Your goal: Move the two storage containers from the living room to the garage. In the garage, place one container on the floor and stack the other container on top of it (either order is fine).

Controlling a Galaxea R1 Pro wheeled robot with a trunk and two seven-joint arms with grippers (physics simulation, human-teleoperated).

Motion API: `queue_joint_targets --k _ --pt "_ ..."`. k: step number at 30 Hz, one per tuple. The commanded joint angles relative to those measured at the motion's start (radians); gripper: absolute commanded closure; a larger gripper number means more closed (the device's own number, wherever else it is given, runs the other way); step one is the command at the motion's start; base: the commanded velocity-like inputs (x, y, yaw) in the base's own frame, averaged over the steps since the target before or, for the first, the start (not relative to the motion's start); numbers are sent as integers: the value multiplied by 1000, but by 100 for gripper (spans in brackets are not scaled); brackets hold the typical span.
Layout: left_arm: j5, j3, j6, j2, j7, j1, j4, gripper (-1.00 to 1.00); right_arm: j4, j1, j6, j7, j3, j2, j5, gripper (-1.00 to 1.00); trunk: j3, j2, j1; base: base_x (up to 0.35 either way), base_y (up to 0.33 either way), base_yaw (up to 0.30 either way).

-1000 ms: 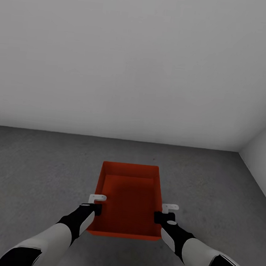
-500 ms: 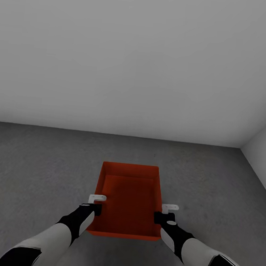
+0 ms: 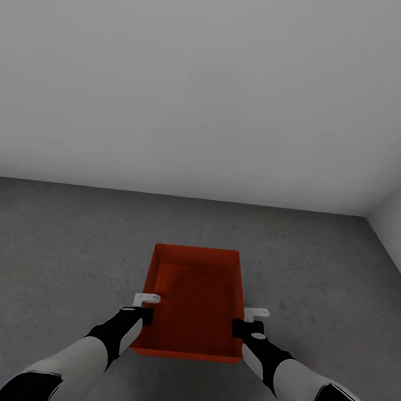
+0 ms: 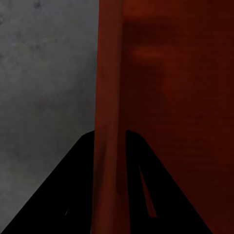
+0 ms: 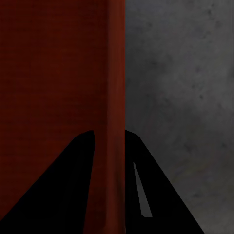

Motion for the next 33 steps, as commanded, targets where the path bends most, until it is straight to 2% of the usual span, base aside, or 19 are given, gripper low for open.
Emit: queue_joint_targets --k 1,3,8,33 --pt "-21 -9 8 28 26 0 -3 100 26 -1 -6 -8 -1 -18 -11 100 -5 -8 4 0 0 0" --pt "-21 -9 8 28 26 0 -3 100 26 -1 -6 -8 -1 -18 -11 100 -15 -22 11 0 0 0" --pt "-22 -8 5 28 26 0 -3 100 26 -1 -6 -8 -1 -18 -12 100 -22 -22 11 0 0 0" --pt "-22 -8 2 29 24 0 -5 100 26 -1 -6 -8 -1 -18 -12 100 -41 -22 11 0 0 0"
